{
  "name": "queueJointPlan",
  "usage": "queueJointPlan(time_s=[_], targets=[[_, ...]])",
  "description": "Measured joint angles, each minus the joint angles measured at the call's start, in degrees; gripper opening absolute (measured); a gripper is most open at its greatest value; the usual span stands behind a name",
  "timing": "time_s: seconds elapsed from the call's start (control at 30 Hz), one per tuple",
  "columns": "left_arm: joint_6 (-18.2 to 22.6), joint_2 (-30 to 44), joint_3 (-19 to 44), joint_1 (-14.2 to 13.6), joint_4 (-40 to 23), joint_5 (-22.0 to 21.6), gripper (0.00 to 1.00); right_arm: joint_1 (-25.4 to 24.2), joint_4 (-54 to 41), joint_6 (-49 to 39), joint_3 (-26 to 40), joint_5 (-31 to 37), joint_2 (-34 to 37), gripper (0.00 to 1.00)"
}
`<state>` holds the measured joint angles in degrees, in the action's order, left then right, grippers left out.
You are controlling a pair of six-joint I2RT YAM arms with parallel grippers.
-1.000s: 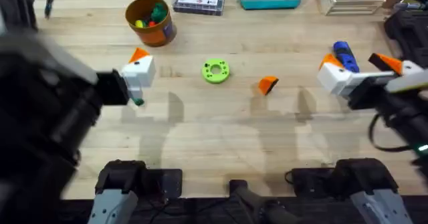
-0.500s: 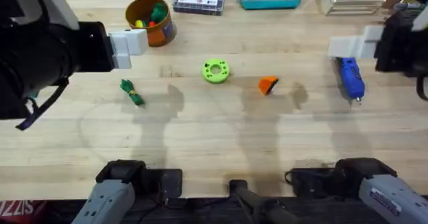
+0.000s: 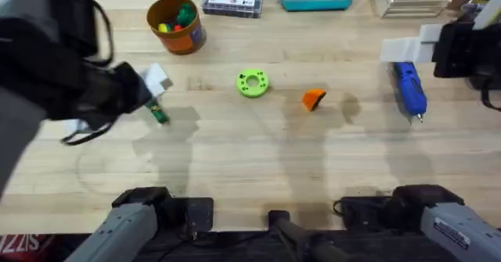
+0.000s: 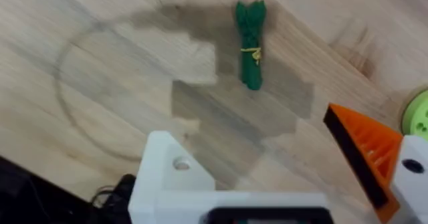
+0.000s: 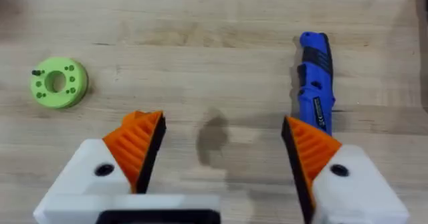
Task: Pick up the gripper from the table and insert it into the empty holder that is missing its gripper. Then pick up a screw, insert it into the mounting hole, and use the screwdriver to tighten it. Finally, clean up the table by picking up the vegetable and placing it into the bucket.
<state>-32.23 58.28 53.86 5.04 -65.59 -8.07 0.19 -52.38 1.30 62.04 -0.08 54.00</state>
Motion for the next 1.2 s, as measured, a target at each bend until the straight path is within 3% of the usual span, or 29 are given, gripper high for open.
queueJointPlan(time_s=[0.13, 0.33, 0.57, 0.8, 0.87, 1.0, 1.03, 1.2], targets=[[-5.9, 6.8, -9.3, 0.0, 13.0, 3.7, 0.978, 0.0, 0.0, 0.0, 0.0, 0.0, 0.0, 0.993], [-7.8, 14.7, -13.4, 0.1, 24.3, 5.6, 0.979, 0.0, 0.0, 0.0, 0.0, 0.0, 0.0, 0.994], [-7.6, 22.2, -13.4, 3.3, 30.4, 6.8, 0.98, 0.0, 0.0, 0.0, 0.0, 0.0, 0.0, 0.994], [-5.9, 23.6, -13.1, 7.4, 32.7, 9.4, 0.98, 0.0, 0.0, 0.0, 0.0, 0.0, 0.0, 0.994], [-5.6, 23.8, -13.0, 9.0, 33.1, 10.2, 0.838, 0.0, 0.0, 0.0, 0.0, 0.0, 0.0, 0.994], [-5.5, 23.8, -12.2, 9.1, 33.1, 10.6, 0.281, 0.0, 0.0, 0.0, 0.0, 0.0, 0.0, 0.994], [-5.2, 23.8, -12.0, 9.1, 33.1, 10.6, 0.205, 0.0, 0.0, 0.0, 0.0, 0.0, 0.0, 0.994], [-5.1, 23.8, -11.7, 9.1, 33.1, 10.9, 0.014, 0.0, 0.0, 0.0, 0.0, 0.0, 0.0, 0.994]])
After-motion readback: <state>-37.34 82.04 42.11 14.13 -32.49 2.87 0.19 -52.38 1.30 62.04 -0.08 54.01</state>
